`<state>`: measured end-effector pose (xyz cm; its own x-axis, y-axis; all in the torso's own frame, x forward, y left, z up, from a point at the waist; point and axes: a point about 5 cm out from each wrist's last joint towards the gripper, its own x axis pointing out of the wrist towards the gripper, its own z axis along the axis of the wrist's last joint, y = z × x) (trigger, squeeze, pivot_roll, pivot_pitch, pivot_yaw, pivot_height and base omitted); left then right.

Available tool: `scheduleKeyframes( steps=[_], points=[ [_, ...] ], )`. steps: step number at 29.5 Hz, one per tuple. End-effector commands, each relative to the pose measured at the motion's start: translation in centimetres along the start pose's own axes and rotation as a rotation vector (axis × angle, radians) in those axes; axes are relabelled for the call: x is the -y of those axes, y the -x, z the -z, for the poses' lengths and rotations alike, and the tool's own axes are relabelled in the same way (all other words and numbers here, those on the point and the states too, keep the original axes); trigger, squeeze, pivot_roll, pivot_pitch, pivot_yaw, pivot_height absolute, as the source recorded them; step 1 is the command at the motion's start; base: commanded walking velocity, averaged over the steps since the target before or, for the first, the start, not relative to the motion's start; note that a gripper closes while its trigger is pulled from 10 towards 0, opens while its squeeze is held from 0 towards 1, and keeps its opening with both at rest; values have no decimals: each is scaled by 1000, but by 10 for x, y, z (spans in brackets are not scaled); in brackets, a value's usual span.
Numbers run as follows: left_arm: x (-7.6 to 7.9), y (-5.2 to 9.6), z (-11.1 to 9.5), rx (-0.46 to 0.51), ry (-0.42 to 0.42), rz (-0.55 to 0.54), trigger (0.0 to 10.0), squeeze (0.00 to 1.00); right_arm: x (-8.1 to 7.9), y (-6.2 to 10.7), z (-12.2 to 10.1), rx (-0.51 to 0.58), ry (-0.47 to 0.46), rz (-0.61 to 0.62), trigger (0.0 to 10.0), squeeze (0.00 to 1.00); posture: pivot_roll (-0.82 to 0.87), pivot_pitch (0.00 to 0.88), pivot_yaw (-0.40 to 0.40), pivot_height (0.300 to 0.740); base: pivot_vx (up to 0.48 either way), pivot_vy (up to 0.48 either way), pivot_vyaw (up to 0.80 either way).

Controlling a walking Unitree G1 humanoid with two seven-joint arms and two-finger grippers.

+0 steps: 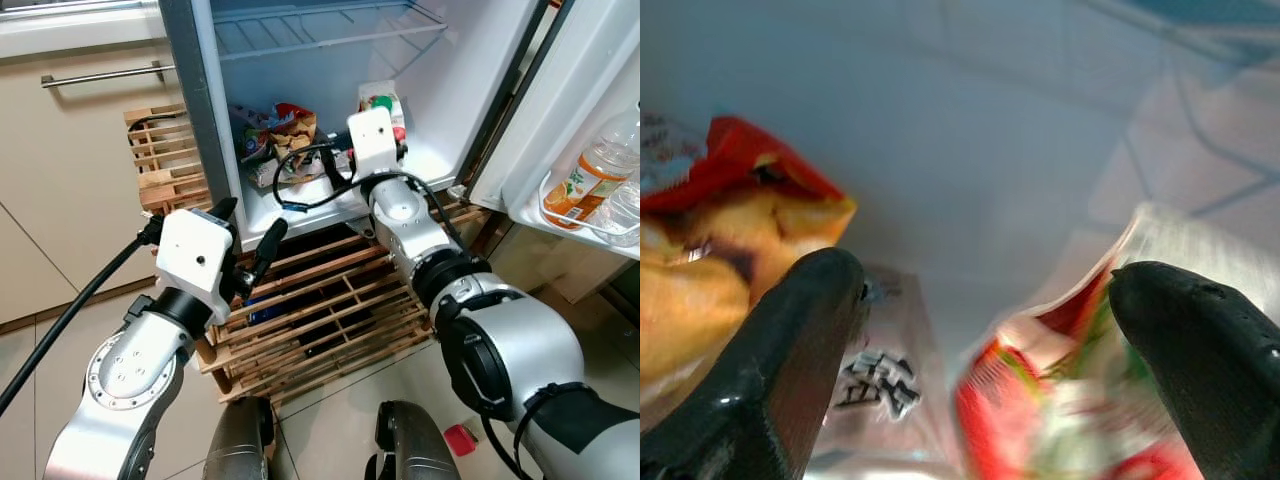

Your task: Restocking fridge

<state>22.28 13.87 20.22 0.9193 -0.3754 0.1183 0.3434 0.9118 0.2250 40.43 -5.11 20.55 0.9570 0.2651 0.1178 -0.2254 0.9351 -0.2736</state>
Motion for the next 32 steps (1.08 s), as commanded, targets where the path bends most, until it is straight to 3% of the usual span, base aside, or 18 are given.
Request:
scheduleKeyframes(
  steps=[1,5,11,18,21,25,32],
  points=[
    [1,-2,2,-4,-3,0,10000,0,3,-1,-4,27,22,11,10000,353,194,79,-22,638,0,0,0],
    [-1,-10,2,13,0,8,10000,0,1,6,1,97,-9,26,10000,349,161,53,-6,638,0,0,0],
    [-1,-14,1,22,0,18,10000,0,-4,15,14,112,-80,39,10000,349,155,39,-2,638,0,0,0],
    [-3,-17,1,33,-5,23,10000,0,-22,36,33,151,-198,83,10000,357,140,18,4,638,0,0,0],
    [-3,-19,2,38,-2,30,10000,0,-34,46,48,107,-222,61,10000,353,126,10,14,638,0,0,0],
    [-1,-20,2,41,-1,41,10000,0,-23,43,60,-3,-273,125,10000,349,131,8,13,638,0,0,0],
    [-3,-15,2,36,-15,29,10000,0,-6,32,51,-50,-203,207,10000,345,168,13,0,638,0,0,0]
  ],
)
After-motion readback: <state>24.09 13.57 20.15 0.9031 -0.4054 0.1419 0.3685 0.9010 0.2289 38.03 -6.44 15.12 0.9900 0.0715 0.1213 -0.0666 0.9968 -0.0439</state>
